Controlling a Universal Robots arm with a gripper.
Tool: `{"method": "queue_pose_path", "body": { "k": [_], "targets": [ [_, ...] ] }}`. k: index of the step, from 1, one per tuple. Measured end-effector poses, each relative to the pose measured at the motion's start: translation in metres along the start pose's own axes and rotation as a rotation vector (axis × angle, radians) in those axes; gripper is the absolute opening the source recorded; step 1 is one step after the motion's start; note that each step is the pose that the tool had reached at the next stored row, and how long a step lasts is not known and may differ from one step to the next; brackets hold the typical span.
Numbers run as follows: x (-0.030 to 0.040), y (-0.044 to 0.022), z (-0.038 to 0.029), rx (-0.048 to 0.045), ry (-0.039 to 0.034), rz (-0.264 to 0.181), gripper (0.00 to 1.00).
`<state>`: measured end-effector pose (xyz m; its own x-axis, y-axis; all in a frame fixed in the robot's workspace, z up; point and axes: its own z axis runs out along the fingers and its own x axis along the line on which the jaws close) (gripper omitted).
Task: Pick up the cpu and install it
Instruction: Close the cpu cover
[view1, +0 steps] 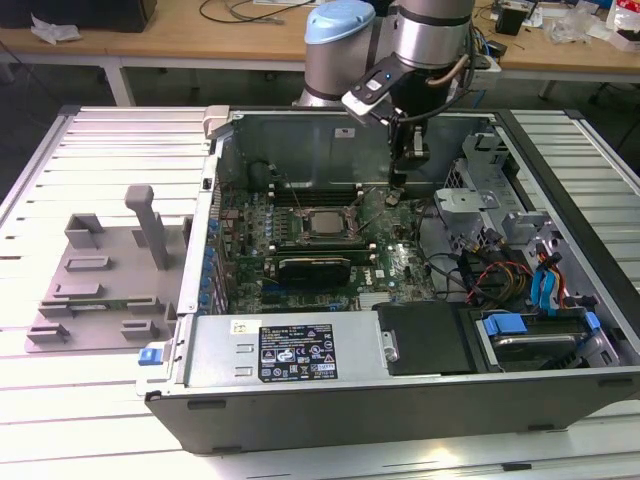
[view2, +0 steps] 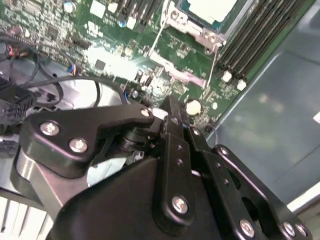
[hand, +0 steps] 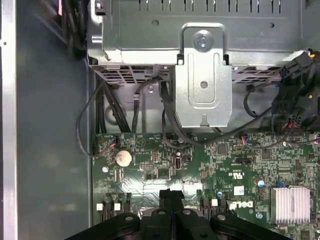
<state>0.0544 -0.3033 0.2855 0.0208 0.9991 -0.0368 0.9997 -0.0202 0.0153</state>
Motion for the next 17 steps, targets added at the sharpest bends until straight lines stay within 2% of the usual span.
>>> {"method": "queue_pose_path", "body": {
  "k": [6,10,15,17],
  "targets": [
    [0.0003,0.0039,0.0057,0.0035,0.0,0.0,0.11],
    [0.0006,0.0053,0.0121,0.0056,-0.0001,0.0,0.11],
    [0.0013,0.0052,0.0308,0.0103,-0.0002,0.0,0.11],
    [0.0013,0.0051,0.0321,0.0104,-0.0005,0.0,0.11]
  ]
}}
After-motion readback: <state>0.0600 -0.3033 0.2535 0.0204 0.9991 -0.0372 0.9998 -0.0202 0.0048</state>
